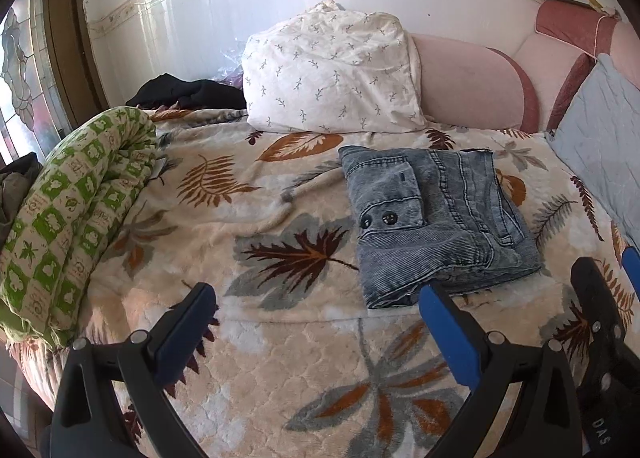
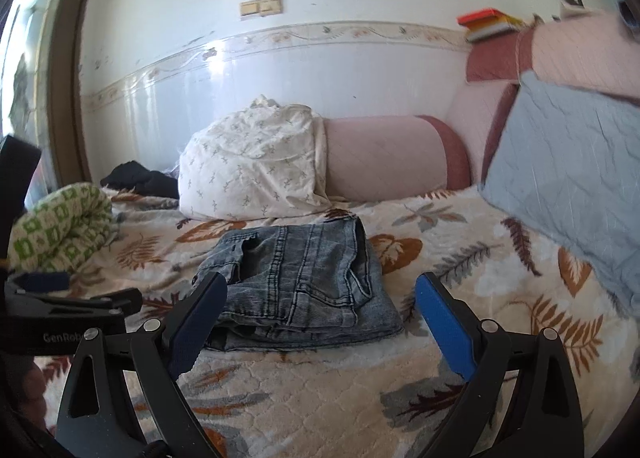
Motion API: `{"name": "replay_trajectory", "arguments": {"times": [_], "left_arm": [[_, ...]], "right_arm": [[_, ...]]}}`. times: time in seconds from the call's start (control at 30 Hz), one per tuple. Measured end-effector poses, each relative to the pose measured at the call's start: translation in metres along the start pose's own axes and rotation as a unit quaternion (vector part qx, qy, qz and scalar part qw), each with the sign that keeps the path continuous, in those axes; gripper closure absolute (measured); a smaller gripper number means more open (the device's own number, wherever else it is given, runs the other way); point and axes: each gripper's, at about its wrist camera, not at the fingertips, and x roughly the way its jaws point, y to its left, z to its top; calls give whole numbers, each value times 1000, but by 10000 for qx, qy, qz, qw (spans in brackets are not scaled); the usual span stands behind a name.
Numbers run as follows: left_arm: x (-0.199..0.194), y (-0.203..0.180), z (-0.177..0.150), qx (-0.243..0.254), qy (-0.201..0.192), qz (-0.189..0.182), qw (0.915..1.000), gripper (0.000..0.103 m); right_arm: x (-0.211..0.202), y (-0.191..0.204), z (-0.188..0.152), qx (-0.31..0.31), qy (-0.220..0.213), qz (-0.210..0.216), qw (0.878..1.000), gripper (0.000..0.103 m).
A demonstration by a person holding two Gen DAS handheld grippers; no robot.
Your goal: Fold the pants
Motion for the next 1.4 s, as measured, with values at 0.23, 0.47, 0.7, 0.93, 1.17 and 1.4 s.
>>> {"name": "replay_trajectory", "arguments": {"times": [0.23,0.47,0.7,0.93,1.17,1.4], "left_arm": [[8,13,-8,-70,25,60,10000,0],[17,20,-16,-142,103,65,9998,0],[21,16,-21,-119,170,30,9998,0],[22,13,-23,-89,184,32,9998,0],[21,12,-23,-87,188,41,9998,0],[22,12,-24,-92,198,45,9998,0]], "right_arm": [[7,12,-5,-300,8,-25,9995,7],[14,14,-9,-265,126,-45,9996,7],[12,17,-9,-311,109,-42,9994,7],[12,18,-9,-342,94,-39,9994,7],[12,18,-9,-341,92,-46,9994,7],[12,17,-9,-312,87,-49,9995,7]]}}
